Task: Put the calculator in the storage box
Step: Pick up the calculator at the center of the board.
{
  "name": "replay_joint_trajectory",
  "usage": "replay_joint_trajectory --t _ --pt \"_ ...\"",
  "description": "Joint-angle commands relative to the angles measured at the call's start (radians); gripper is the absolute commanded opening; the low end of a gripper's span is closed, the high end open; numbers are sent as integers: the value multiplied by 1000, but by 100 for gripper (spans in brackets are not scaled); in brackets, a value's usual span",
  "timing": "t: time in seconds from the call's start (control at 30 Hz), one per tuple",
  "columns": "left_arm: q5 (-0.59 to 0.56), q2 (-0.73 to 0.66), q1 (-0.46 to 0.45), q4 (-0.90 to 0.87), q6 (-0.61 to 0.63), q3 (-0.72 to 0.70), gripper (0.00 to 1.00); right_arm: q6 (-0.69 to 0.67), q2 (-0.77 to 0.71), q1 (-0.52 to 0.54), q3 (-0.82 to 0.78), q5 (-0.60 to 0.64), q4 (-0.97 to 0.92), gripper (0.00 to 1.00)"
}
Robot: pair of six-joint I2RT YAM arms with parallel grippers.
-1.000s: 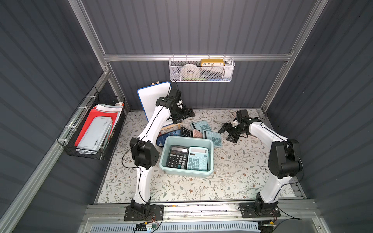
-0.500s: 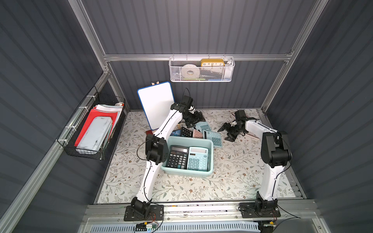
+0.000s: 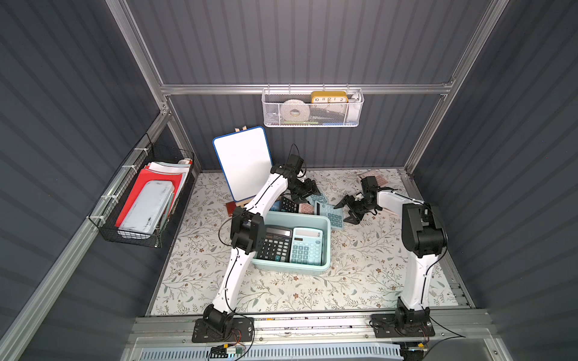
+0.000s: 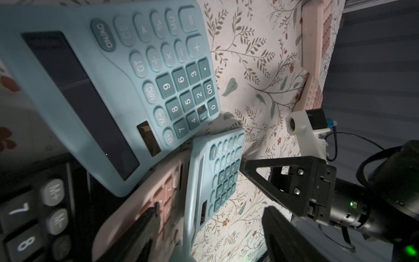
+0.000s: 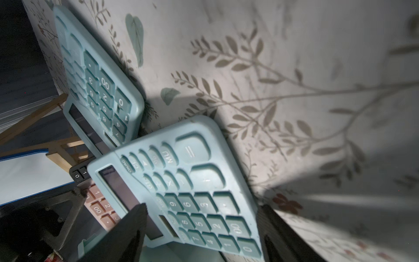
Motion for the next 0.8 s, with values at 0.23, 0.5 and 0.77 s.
replay_joint_trajectory --t 0.23,0.5,0.77 --pt "53 44 -28 -6 -16 -23 60 121 -46 32 -95 -101 156 79" --pt "60 59 -31 -1 -23 -15 43 198 -17 45 -71 -132 253 78" --pt "45 53 -31 4 -24 -3 29 203 -26 45 -67 -129 254 78"
